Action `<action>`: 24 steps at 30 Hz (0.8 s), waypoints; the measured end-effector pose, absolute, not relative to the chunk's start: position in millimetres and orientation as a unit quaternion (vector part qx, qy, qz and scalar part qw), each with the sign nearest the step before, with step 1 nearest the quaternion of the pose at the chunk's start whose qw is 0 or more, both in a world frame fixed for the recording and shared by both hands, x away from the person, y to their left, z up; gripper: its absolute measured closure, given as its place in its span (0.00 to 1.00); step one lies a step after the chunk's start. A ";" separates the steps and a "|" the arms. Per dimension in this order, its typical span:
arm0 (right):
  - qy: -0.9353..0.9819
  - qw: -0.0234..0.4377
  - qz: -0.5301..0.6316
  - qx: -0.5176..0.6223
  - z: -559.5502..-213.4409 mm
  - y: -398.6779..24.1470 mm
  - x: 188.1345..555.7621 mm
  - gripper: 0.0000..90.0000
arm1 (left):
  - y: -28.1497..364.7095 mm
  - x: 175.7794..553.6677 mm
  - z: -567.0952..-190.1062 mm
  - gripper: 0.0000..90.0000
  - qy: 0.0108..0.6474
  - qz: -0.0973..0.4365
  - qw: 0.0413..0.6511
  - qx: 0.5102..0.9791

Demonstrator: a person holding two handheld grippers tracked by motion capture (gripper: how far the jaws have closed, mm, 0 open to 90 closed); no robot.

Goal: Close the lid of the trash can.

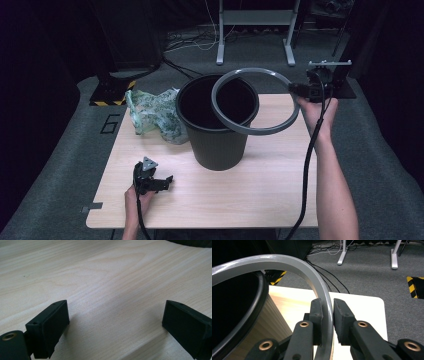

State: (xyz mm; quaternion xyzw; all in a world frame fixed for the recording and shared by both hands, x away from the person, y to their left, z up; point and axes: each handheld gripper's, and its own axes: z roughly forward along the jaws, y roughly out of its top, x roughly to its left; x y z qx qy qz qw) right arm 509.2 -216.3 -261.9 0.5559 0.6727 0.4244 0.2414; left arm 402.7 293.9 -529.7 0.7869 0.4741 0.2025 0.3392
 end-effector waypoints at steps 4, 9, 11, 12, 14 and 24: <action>0.678 0.241 0.422 0.552 -260.6 -210.8 510.2 0.86 | 293.9 402.6 -529.7 0.07 0.474 0.202 0.339 0.787; 0.684 0.237 0.416 0.550 -260.4 -204.6 511.7 0.86 | 293.9 402.7 -529.8 0.07 0.474 0.202 0.340 0.787; 0.686 0.238 0.415 0.548 -260.0 -202.4 512.1 0.86 | 294.0 402.7 -529.7 0.07 0.474 0.203 0.339 0.787; 0.687 0.238 0.416 0.547 -259.7 -201.7 512.1 0.86 | 293.9 402.7 -529.7 0.07 0.474 0.203 0.339 0.787; 0.687 0.239 0.416 0.545 -259.0 -199.8 512.1 0.86 | 293.9 402.6 -529.7 0.07 0.474 0.203 0.339 0.787; 0.695 0.237 0.415 0.538 -257.1 -188.0 512.5 0.86 | 293.9 402.6 -529.8 0.07 0.474 0.203 0.340 0.787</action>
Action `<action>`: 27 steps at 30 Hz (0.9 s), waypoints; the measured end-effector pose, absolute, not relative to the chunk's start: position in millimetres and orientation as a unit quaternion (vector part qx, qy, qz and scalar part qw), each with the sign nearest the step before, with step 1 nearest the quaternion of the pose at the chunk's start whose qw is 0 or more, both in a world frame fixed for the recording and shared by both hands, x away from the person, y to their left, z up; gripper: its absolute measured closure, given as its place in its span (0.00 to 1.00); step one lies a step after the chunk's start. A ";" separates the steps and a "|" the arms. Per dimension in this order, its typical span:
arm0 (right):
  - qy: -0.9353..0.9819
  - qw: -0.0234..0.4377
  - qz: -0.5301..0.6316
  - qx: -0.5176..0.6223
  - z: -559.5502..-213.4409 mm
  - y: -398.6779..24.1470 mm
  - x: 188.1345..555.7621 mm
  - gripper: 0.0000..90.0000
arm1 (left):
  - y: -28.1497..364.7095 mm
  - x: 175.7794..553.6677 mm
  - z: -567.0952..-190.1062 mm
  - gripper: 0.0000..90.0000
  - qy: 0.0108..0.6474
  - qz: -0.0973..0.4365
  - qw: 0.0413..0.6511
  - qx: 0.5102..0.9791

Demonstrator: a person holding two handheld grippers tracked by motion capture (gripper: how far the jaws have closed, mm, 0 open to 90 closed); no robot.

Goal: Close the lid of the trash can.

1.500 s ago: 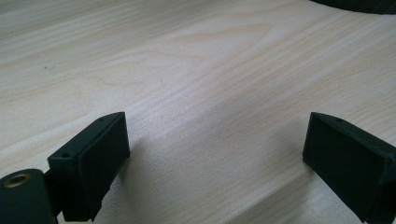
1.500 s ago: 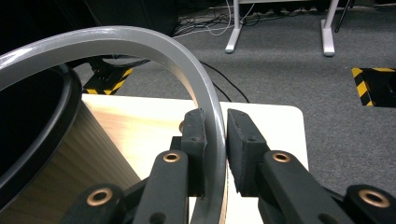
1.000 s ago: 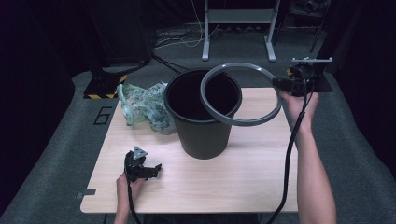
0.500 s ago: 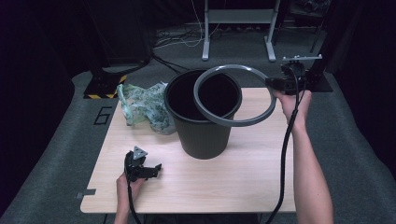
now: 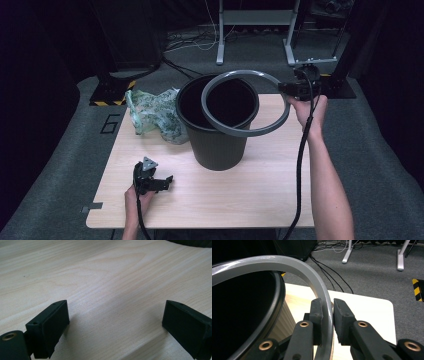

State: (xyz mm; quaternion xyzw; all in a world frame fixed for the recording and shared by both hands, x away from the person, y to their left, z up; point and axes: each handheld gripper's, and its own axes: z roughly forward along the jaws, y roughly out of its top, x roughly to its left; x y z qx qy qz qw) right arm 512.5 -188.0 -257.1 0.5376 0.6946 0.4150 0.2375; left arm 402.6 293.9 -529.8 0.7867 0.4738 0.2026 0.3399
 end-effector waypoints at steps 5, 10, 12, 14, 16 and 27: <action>0.697 0.235 0.416 0.535 -258.1 -182.6 513.6 0.86 | 293.9 402.7 -529.8 0.07 0.474 0.203 0.340 0.787; 0.698 0.232 0.420 0.531 -258.2 -176.8 514.2 0.86 | 293.9 402.6 -529.8 0.08 0.474 0.203 0.340 0.787; 0.699 0.231 0.422 0.529 -258.5 -174.2 514.5 0.86 | 293.9 402.6 -529.8 0.08 0.474 0.203 0.340 0.787; 0.700 0.229 0.423 0.528 -258.6 -171.5 514.7 0.86 | 293.9 402.6 -529.8 0.08 0.474 0.203 0.340 0.786; 0.701 0.228 0.424 0.527 -259.0 -168.7 515.3 0.86 | 293.8 402.6 -529.7 0.08 0.474 0.203 0.339 0.787; 0.703 0.225 0.429 0.521 -259.3 -155.6 520.0 0.86 | 293.9 402.5 -529.8 0.08 0.474 0.203 0.340 0.787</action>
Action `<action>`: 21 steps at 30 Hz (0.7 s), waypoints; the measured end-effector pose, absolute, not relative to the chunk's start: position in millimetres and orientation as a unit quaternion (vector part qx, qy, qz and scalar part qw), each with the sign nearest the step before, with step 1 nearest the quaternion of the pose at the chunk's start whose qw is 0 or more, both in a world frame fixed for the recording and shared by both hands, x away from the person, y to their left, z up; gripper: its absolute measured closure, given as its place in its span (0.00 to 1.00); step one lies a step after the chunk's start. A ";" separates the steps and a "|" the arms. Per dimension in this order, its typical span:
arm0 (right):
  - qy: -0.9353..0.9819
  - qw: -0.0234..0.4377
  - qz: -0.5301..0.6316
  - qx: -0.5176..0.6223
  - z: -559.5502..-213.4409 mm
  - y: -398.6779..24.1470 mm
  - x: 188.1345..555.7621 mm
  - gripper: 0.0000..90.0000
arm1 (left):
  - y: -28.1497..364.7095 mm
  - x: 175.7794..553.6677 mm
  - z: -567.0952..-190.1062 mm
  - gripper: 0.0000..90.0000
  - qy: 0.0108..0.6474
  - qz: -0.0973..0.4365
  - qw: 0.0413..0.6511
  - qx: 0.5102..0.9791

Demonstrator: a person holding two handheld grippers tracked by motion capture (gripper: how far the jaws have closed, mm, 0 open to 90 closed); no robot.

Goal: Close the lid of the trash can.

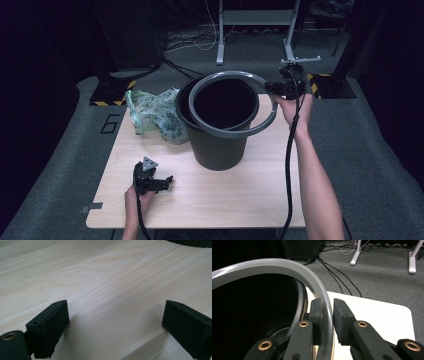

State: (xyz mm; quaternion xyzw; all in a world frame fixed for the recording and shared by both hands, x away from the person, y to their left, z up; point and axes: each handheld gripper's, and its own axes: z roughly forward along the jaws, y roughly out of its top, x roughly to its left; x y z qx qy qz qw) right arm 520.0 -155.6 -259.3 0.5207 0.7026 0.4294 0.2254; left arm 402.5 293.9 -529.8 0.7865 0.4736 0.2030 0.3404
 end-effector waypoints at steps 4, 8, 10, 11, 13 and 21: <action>0.702 0.223 0.432 0.520 -259.1 -150.3 521.3 0.86 | 293.9 402.5 -529.9 0.08 0.473 0.203 0.341 0.787; 0.704 0.222 0.432 0.518 -259.5 -146.1 523.3 0.86 | 293.9 402.6 -529.9 0.08 0.473 0.204 0.341 0.787; 0.705 0.222 0.433 0.517 -259.3 -143.9 524.1 0.86 | 294.0 402.6 -529.9 0.08 0.473 0.204 0.341 0.787; 0.704 0.222 0.433 0.517 -259.3 -142.5 524.4 0.86 | 294.0 402.6 -529.8 0.08 0.473 0.204 0.340 0.787; 0.705 0.221 0.433 0.516 -259.6 -140.2 525.3 0.86 | 294.0 402.6 -529.9 0.08 0.473 0.204 0.340 0.787; 0.705 0.224 0.433 0.515 -258.6 -132.8 530.5 0.86 | 293.8 402.6 -530.0 0.08 0.474 0.204 0.341 0.786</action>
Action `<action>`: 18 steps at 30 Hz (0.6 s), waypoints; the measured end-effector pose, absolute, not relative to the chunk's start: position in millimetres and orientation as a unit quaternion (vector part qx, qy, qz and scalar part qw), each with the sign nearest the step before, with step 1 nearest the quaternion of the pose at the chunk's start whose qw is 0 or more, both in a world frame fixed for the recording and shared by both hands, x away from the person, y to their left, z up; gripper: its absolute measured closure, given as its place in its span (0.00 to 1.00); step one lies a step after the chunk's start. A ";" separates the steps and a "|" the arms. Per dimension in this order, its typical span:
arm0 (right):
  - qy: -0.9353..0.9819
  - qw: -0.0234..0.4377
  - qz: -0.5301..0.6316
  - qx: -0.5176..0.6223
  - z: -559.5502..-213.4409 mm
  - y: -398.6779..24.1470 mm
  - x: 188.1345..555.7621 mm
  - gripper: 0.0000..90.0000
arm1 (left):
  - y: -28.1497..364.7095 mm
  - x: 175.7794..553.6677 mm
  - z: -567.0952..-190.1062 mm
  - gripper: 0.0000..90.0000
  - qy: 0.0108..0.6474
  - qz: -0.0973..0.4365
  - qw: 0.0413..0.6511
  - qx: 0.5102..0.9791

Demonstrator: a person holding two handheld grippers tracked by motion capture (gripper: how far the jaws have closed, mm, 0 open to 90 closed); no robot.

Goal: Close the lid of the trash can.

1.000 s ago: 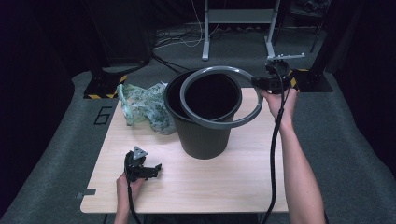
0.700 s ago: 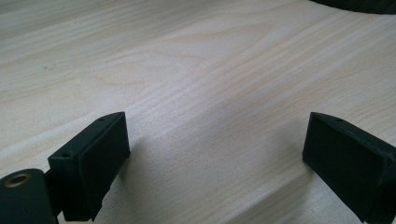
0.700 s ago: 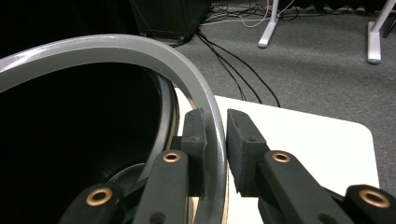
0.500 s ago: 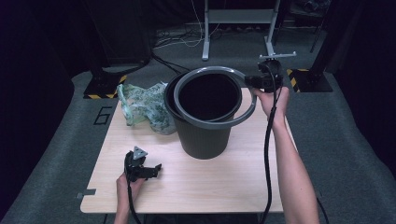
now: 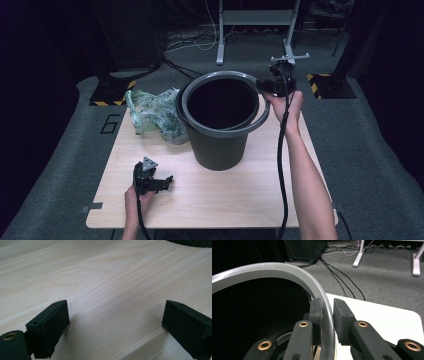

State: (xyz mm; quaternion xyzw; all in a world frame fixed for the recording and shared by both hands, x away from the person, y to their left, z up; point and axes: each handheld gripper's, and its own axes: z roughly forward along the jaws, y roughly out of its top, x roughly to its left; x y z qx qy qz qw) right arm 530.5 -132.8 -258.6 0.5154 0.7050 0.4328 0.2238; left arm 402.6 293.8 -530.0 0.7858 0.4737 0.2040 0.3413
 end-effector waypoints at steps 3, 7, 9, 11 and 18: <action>0.704 0.224 0.432 0.517 -258.3 -130.1 532.8 0.86 | 293.8 402.6 -530.0 0.08 0.474 0.204 0.341 0.786; 0.703 0.227 0.431 0.519 -258.5 -125.8 536.6 0.85 | 293.8 402.5 -529.9 0.08 0.474 0.203 0.341 0.786; 0.703 0.229 0.430 0.519 -258.4 -123.3 538.5 0.85 | 294.0 402.6 -529.9 0.08 0.473 0.204 0.340 0.787; 0.703 0.229 0.429 0.519 -258.0 -121.0 540.2 0.85 | 293.9 402.7 -530.0 0.08 0.473 0.204 0.341 0.786; 0.709 0.235 0.422 0.514 -257.0 -111.3 545.2 0.85 | 293.8 402.6 -530.0 0.08 0.474 0.203 0.342 0.786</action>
